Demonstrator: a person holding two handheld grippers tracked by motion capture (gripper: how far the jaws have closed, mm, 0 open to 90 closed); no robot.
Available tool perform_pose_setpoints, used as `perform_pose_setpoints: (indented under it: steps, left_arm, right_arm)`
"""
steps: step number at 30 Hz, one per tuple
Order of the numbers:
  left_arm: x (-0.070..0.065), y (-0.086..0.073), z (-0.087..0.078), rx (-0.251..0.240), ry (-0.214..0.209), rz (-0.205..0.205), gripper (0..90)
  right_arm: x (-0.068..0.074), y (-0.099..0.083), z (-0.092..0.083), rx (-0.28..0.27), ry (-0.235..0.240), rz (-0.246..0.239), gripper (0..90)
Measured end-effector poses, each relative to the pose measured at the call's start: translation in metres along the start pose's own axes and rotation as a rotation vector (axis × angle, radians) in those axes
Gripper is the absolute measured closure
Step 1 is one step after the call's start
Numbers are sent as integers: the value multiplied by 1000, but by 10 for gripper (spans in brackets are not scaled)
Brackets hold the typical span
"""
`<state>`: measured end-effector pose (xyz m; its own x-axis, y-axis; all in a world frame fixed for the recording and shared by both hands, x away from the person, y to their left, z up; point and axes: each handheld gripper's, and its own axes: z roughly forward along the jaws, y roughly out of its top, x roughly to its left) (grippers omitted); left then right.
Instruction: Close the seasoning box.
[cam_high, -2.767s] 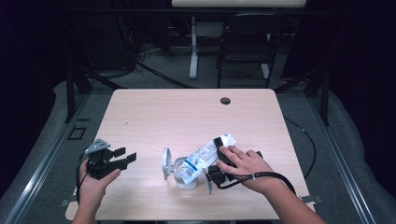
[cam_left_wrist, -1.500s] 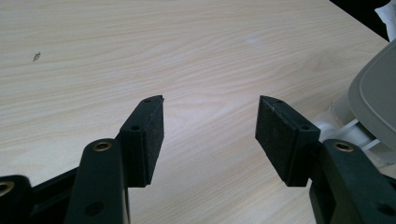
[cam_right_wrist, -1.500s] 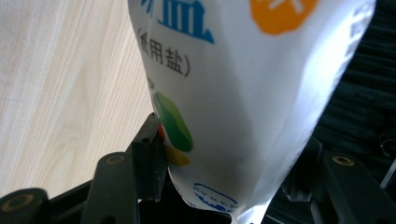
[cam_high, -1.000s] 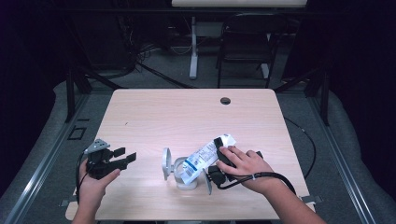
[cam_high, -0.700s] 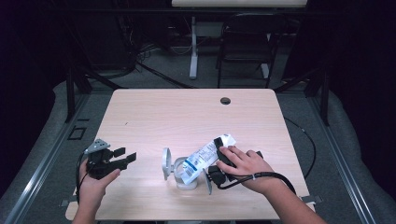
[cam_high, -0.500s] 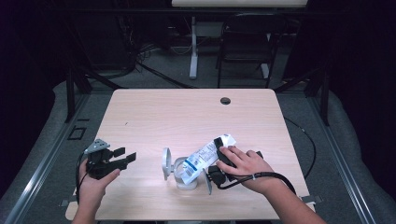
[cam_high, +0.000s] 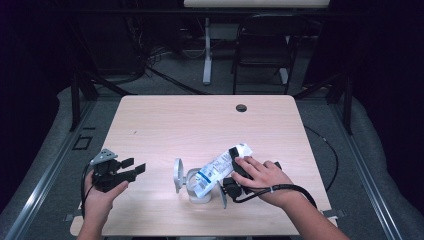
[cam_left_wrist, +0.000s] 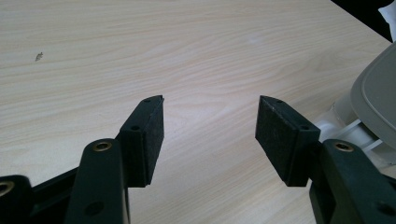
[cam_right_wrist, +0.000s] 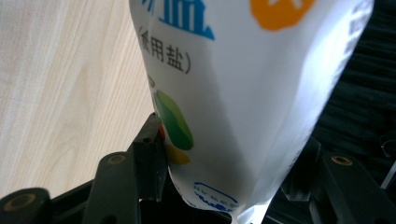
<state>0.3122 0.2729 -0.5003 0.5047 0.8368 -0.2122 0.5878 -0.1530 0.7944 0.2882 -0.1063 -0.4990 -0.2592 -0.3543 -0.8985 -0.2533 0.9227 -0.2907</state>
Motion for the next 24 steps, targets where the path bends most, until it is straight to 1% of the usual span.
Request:
perform_pose_setpoints:
  steps: [7,8,24]
  left_arm:
    - [0,0,0,-1,0,-1,423]
    - [0,0,0,-7,3,-3,423]
    - [0,0,0,-7,4,-2,423]
  right_arm:
    - [0,0,0,-1,-3,-3,447]
    - [0,0,0,-1,-2,-3,447]
    - [-1,0,0,0,-4,-9,450]
